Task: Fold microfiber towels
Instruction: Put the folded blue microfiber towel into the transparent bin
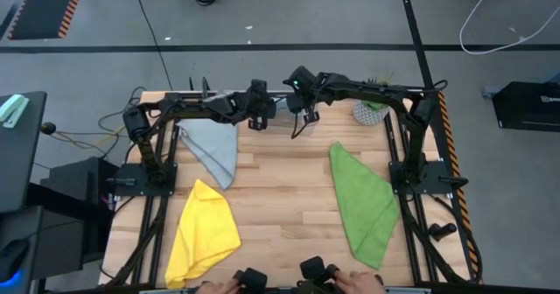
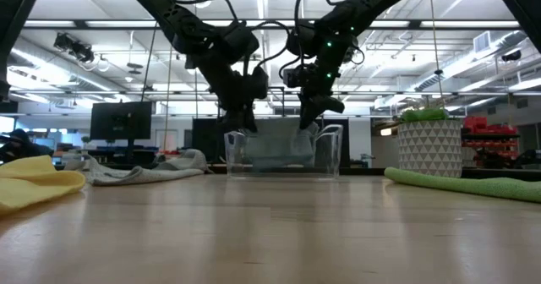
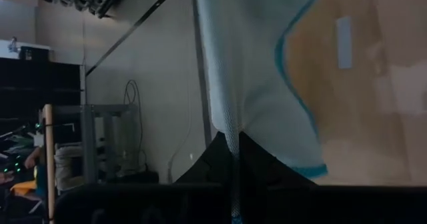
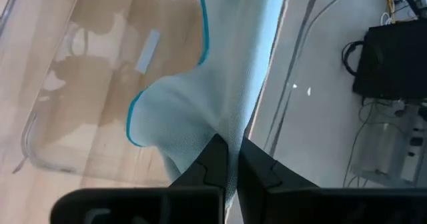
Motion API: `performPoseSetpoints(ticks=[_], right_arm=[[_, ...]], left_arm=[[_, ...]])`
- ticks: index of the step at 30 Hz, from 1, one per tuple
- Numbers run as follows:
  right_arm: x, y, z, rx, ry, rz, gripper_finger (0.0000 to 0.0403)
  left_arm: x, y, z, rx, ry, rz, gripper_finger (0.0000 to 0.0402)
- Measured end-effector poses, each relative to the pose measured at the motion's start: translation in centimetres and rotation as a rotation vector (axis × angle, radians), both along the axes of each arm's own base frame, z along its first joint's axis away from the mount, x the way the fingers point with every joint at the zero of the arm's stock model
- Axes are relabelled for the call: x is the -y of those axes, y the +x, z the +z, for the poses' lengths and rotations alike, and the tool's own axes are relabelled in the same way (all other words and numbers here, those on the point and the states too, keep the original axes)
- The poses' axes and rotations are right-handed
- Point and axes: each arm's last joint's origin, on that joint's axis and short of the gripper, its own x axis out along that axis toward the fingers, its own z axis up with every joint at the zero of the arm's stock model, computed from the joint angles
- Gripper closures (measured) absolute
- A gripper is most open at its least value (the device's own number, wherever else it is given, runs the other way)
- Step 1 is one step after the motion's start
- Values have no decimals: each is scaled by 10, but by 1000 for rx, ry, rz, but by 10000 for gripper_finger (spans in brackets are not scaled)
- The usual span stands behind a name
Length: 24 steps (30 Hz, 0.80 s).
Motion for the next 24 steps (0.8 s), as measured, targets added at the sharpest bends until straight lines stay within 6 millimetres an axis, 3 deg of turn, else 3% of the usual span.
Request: performPoseSetpoints(ticks=[9,17,19,24], right_arm=[[-15,-2,-24,-47,66,24,378],[-18,-3,-25,-51,95,-22,318],[-19,-3,-25,-43,103,-32,324],[-16,-4,-25,-13,130,-43,390]], left_arm=[[17,6,-3,-34,-24,-42,381],[23,4,-7,-75,-38,-17,386],[23,4,-7,-72,-41,-17,393],[21,3,-3,-39,-44,-6,393]])
